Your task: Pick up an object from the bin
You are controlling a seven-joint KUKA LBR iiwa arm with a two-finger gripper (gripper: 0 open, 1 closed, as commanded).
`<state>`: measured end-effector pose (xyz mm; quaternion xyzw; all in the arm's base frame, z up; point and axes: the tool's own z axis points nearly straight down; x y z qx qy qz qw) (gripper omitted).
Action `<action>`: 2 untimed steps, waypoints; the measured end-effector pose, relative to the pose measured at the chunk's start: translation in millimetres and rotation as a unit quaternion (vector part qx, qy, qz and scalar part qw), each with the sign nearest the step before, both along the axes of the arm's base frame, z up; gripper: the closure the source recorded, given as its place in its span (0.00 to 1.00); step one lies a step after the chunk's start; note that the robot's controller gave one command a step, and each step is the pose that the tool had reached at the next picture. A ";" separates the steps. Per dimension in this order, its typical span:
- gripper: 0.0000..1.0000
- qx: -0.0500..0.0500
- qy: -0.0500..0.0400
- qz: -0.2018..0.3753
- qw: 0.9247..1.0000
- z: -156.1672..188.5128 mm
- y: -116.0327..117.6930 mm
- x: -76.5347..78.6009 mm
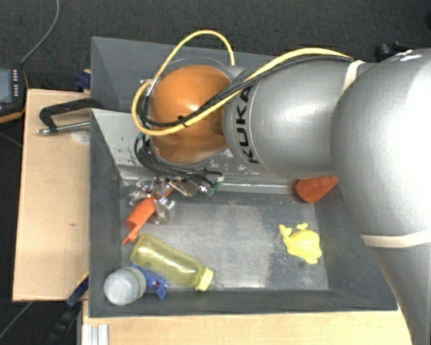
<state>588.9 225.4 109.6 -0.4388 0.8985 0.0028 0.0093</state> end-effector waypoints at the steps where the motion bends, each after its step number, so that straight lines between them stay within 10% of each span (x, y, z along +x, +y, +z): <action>1: 1.00 -0.001 0.003 0.000 1.000 20.1 -0.5 -2.0; 2: 1.00 0.000 0.000 0.000 1.000 42.3 0.1 -0.3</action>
Offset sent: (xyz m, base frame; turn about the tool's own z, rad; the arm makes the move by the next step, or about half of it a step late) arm 0.0000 0.0002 0.0099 0.0000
